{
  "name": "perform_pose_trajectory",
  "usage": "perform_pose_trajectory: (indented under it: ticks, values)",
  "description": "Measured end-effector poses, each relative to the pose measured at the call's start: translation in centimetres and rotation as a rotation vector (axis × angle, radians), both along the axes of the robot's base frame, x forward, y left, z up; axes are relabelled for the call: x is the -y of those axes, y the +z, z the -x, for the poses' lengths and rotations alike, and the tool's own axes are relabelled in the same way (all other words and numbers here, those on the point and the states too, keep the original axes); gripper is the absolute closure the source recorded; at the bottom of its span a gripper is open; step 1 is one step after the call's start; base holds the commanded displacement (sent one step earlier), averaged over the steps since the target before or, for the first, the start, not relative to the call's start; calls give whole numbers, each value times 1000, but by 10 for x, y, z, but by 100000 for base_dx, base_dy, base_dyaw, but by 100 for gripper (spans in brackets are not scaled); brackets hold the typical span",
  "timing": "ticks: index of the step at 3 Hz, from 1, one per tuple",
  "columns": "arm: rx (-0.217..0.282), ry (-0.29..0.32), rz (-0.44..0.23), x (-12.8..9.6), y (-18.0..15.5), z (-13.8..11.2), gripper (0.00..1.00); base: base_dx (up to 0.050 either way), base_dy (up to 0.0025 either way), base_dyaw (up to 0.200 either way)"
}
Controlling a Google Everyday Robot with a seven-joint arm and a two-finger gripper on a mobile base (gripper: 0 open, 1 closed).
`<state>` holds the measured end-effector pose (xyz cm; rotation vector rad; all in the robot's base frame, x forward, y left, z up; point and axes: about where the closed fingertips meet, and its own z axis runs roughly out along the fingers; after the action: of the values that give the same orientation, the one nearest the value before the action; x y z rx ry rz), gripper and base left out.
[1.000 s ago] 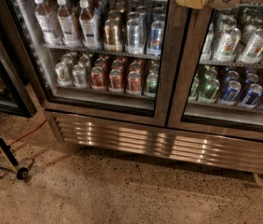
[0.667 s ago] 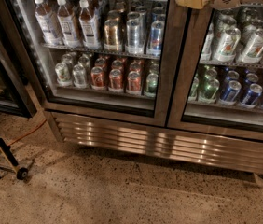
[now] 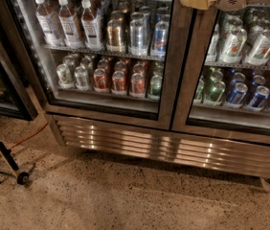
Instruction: Open left fridge door
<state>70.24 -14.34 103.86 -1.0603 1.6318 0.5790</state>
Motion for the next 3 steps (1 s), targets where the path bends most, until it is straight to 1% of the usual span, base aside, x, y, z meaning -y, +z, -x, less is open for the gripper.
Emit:
perform_pose_trajectory:
  ticks: [1, 2, 3]
  values:
    - [8, 4, -4, 2, 0, -2, 75, 0, 0, 0]
    - [-10, 24, -16, -3, -3, -5, 74, 0, 0, 0]
    - [-18, 35, -23, -4, -5, -8, 88, 0, 0, 0]
